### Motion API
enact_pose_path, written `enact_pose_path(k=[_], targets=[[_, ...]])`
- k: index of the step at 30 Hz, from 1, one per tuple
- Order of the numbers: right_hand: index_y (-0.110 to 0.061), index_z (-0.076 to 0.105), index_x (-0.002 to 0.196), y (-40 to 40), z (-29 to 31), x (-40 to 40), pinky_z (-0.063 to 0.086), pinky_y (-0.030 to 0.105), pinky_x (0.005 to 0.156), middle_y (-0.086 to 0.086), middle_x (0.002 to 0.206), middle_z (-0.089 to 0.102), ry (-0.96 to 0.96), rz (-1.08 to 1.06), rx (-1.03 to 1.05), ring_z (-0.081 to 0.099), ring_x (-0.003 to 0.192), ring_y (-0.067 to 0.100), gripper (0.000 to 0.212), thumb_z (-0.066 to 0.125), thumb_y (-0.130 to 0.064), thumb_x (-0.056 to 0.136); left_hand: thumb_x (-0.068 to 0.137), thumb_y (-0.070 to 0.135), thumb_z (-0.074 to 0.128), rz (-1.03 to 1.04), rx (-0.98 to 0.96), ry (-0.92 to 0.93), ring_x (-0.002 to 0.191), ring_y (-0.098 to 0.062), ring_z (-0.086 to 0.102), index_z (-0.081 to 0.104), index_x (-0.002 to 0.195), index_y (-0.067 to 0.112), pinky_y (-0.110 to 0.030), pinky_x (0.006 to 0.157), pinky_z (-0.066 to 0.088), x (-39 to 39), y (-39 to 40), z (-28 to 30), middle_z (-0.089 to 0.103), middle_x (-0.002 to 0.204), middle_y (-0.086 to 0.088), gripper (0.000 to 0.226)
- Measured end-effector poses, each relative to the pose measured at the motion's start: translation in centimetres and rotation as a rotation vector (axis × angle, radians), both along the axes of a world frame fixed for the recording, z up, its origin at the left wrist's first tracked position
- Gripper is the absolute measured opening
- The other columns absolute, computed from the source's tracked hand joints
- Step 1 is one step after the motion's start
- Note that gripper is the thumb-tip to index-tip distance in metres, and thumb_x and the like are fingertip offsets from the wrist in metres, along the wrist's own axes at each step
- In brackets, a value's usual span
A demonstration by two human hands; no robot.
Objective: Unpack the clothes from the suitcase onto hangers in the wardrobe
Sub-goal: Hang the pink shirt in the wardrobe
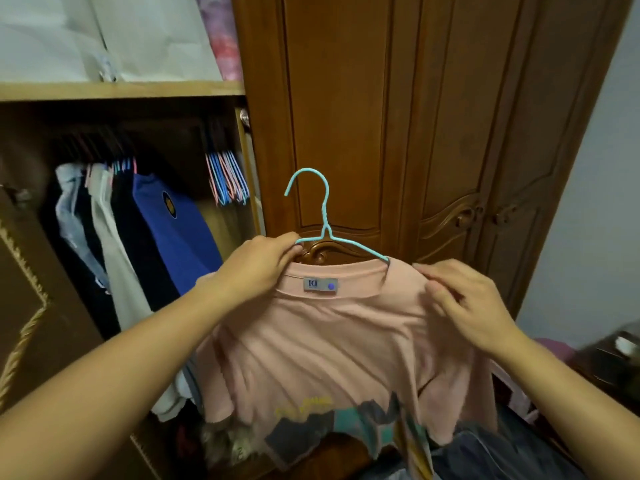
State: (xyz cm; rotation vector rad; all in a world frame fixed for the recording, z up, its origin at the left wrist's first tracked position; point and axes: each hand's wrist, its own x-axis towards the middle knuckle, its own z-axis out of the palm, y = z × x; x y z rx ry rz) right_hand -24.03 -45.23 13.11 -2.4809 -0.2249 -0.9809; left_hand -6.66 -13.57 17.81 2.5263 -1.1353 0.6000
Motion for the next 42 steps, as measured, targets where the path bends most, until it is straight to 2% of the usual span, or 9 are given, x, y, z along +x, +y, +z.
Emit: enact_pose_path(k=[4, 6, 11, 17, 21, 23, 27, 33, 42], targets=[[-0.044, 0.032, 0.15, 1.0, 1.3, 1.7, 0.049, 0.024, 0.088, -0.024, 0.122, 0.057, 0.344, -0.069, -0.175, 0.058, 0.096, -0.003, 0.058, 0.047, -0.058, 0.096, 0.106, 0.036, 0.044, 0.028, -0.139, 0.079, 0.072, -0.009, 0.058, 0.057, 0.097, 0.023, -0.03, 0.061, 0.044, 2.3, 1.7, -0.3, 0.06, 0.078, 0.009, 0.021], [-0.046, 0.039, 0.145, 2.5, 2.2, 3.1, 0.05, 0.017, 0.076, -0.022, 0.11, 0.067, 0.39, 0.012, -0.16, 0.063, 0.085, -0.005, 0.053, 0.054, -0.052, 0.095, 0.106, 0.031, 0.047, 0.055, -0.198, 0.118, 0.074, -0.009, 0.058, 0.06, 0.096, 0.02, -0.032, 0.063, 0.045, 4.1, 3.0, 0.0, 0.06, 0.077, 0.009, 0.02], [-0.048, 0.05, 0.133, 8.8, 4.2, 6.8, 0.048, 0.015, 0.089, -0.036, 0.124, 0.059, 0.582, 0.388, 0.249, 0.056, 0.113, -0.012, 0.04, 0.057, -0.042, 0.094, 0.106, 0.029, 0.048, 0.079, -0.258, 0.186, 0.084, -0.016, 0.063, 0.06, 0.091, 0.024, -0.039, 0.076, 0.053, 9.7, 6.2, 1.8, 0.067, 0.088, 0.002, 0.02], [-0.051, 0.049, 0.134, 15.0, 4.7, 13.8, 0.042, 0.033, 0.104, -0.03, 0.127, 0.06, 0.376, 0.079, 0.108, 0.055, 0.12, 0.007, 0.033, 0.04, -0.045, 0.103, 0.097, 0.052, 0.054, 0.317, 0.277, -0.021, 0.144, -0.039, 0.031, 0.045, 0.149, 0.029, -0.049, 0.118, 0.024, 19.3, 12.0, 4.7, 0.039, 0.154, -0.012, 0.058], [-0.047, 0.046, 0.139, 16.6, 6.5, 17.3, 0.05, 0.03, 0.097, -0.013, 0.123, 0.067, 0.344, -0.077, 0.06, 0.062, 0.111, 0.012, 0.038, 0.046, -0.035, 0.102, 0.075, 0.022, 0.077, 0.496, 0.057, -0.47, 0.139, -0.053, 0.034, 0.051, 0.146, 0.019, -0.058, 0.115, 0.027, 25.0, 19.2, 9.5, 0.039, 0.151, -0.029, 0.076], [-0.048, 0.044, 0.139, 18.0, 6.5, 19.4, 0.052, 0.033, 0.09, -0.007, 0.118, 0.07, 0.321, -0.104, -0.006, 0.066, 0.107, 0.017, 0.041, 0.049, -0.033, 0.101, 0.076, 0.02, 0.07, 0.681, 0.03, -0.552, 0.148, -0.051, 0.016, 0.032, 0.158, 0.021, -0.059, 0.12, 0.014, 26.8, 22.2, 12.7, 0.02, 0.161, -0.029, 0.09], [-0.053, 0.03, 0.141, 24.1, 4.4, 24.5, 0.05, 0.038, 0.086, 0.006, 0.114, 0.071, 0.379, -0.045, -0.051, 0.066, 0.108, 0.03, 0.059, 0.048, -0.022, 0.094, 0.092, 0.043, 0.052, 0.808, 0.001, -0.504, 0.152, -0.043, -0.015, -0.009, 0.16, 0.034, -0.062, 0.121, -0.001, 29.4, 25.2, 16.2, -0.014, 0.166, -0.02, 0.092], [-0.041, 0.027, 0.151, 30.8, 8.2, 32.6, 0.045, 0.036, 0.092, 0.007, 0.121, 0.066, 0.283, -0.062, -0.011, 0.061, 0.113, 0.03, 0.056, 0.04, -0.017, 0.102, 0.097, 0.072, 0.007, 0.788, 0.086, -0.51, 0.148, -0.037, -0.033, -0.025, 0.154, 0.04, -0.062, 0.119, -0.015, 31.3, 27.4, 17.3, -0.024, 0.165, -0.013, 0.073], [-0.016, 0.041, 0.143, 35.7, 12.9, 48.0, 0.047, 0.043, 0.078, 0.015, 0.107, 0.068, 0.098, -0.122, -0.082, 0.064, 0.1, 0.038, 0.049, 0.041, -0.003, 0.096, 0.089, 0.082, 0.008, 0.799, 0.181, -0.37, 0.14, -0.036, -0.046, -0.043, 0.142, 0.042, -0.061, 0.116, -0.022, 30.5, 27.4, 18.4, -0.043, 0.156, -0.011, 0.084]])
